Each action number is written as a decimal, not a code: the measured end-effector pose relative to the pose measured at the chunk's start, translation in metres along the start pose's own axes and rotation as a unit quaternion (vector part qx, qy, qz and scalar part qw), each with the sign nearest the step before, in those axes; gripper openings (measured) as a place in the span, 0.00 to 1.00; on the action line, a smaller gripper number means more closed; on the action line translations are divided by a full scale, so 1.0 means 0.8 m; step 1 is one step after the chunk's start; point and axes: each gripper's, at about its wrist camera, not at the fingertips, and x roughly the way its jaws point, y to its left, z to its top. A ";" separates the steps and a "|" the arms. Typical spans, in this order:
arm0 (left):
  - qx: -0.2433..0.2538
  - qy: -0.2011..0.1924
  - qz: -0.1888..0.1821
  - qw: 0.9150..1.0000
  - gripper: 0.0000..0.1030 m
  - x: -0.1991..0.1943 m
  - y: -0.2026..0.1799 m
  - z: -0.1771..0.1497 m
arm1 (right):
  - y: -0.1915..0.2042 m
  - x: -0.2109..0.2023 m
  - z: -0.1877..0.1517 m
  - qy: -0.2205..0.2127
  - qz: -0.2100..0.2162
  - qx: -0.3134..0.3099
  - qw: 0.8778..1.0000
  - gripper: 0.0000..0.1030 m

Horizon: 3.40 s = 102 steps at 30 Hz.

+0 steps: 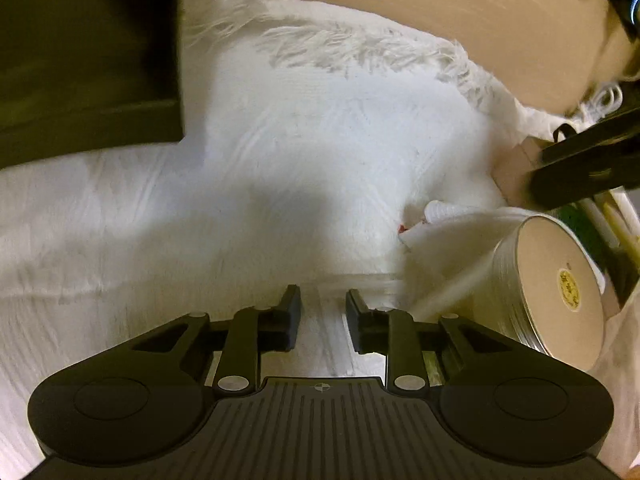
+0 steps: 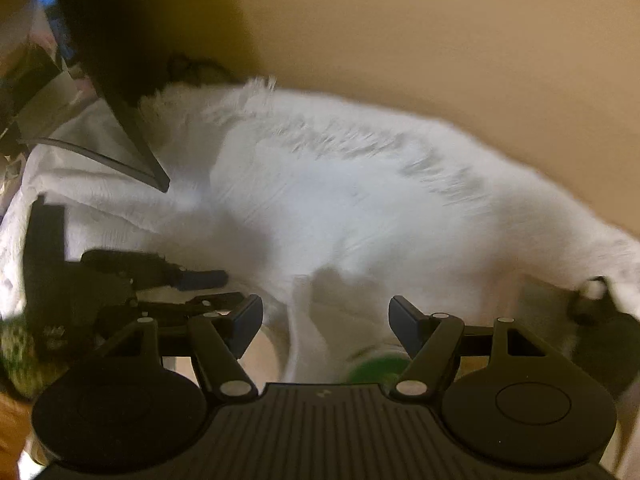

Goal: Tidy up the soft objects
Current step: 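Grasp the clear plastic piece with the left gripper while the right grasps the white glove, then lower the plastic piece into the box and open the left gripper while the right carries the glove, then lower the white glove into the pink box and open the right gripper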

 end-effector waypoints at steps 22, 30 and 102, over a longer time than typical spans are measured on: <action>-0.069 -0.128 0.087 0.985 0.15 -0.148 0.026 -0.093 | 0.035 0.024 0.005 0.028 0.088 0.064 0.994 0.08; -0.055 -0.212 0.091 0.971 0.15 -0.253 -0.026 -0.070 | 0.025 -0.135 -0.021 -0.079 0.125 0.030 0.989 0.08; -0.090 -0.139 -0.030 0.986 0.23 -0.065 -0.318 -0.005 | -0.229 -0.251 -0.194 -0.254 0.059 0.113 0.959 0.08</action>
